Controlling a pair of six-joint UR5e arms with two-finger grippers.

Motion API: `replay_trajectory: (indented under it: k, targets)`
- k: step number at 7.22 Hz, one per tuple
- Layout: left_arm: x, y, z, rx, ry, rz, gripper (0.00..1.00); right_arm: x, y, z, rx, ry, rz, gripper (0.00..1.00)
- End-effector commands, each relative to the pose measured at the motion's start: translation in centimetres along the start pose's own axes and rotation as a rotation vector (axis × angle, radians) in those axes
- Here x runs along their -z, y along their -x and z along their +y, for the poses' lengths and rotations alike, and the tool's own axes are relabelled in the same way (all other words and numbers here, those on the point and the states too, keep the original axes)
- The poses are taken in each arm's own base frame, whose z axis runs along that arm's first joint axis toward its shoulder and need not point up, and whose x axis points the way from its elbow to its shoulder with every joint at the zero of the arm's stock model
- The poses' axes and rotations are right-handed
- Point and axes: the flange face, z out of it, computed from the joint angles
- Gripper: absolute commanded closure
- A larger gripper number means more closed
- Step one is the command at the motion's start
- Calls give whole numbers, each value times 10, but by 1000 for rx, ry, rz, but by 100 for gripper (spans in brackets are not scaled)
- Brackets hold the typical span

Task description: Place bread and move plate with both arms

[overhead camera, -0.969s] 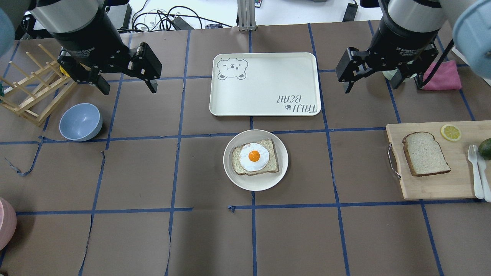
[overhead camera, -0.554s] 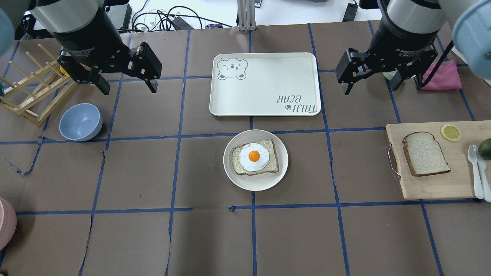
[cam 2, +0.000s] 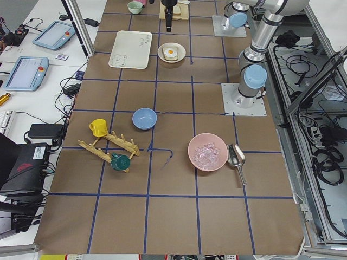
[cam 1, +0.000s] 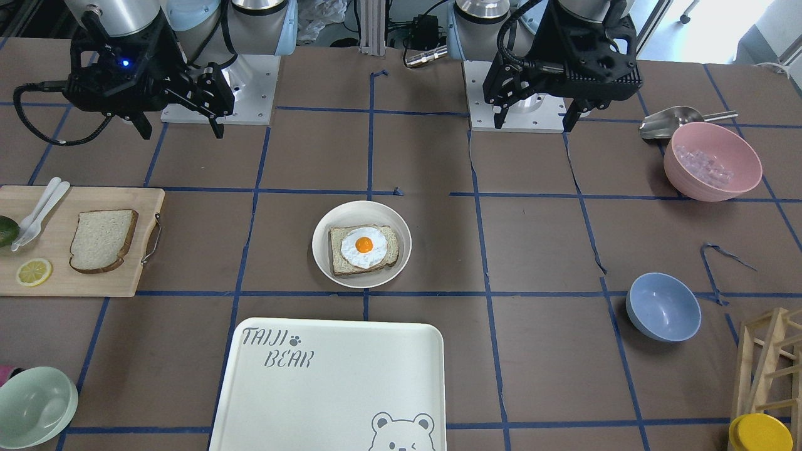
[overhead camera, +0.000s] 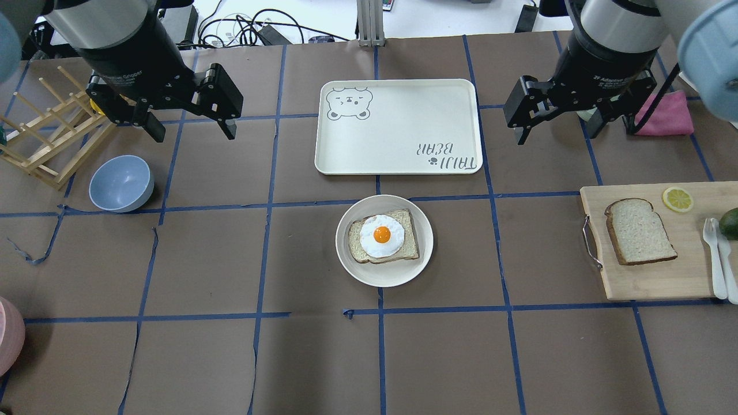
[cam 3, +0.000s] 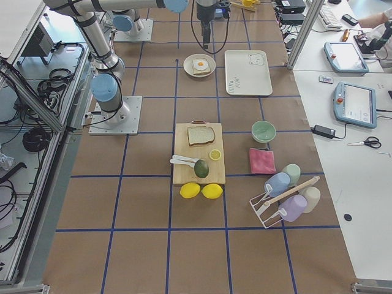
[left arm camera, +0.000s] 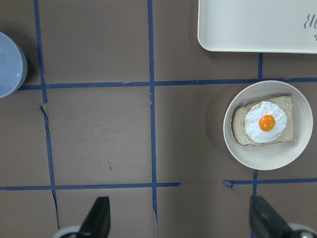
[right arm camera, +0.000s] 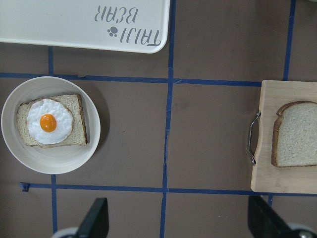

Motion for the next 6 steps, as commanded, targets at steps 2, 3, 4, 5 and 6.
replay_trajectory:
  k: [2,3,4,5,6]
  targets:
    - [0,0,0,0,0,0,0,-1,-1,1,-2,9,-1,0]
    - [0,0,0,0,0,0,0,-2,-2,-1,-4,2,3,0]
    - [0,0,0,-1,-2,0,0,-5,-2,-4,-4,3,4,0]
    - [0,0,0,-3,-2,0,0,-4,-2,-4,-5,-1,3,0]
    - [4,0,-4,9,-6,3,0,-6,0,-5,-2,3,-13,0]
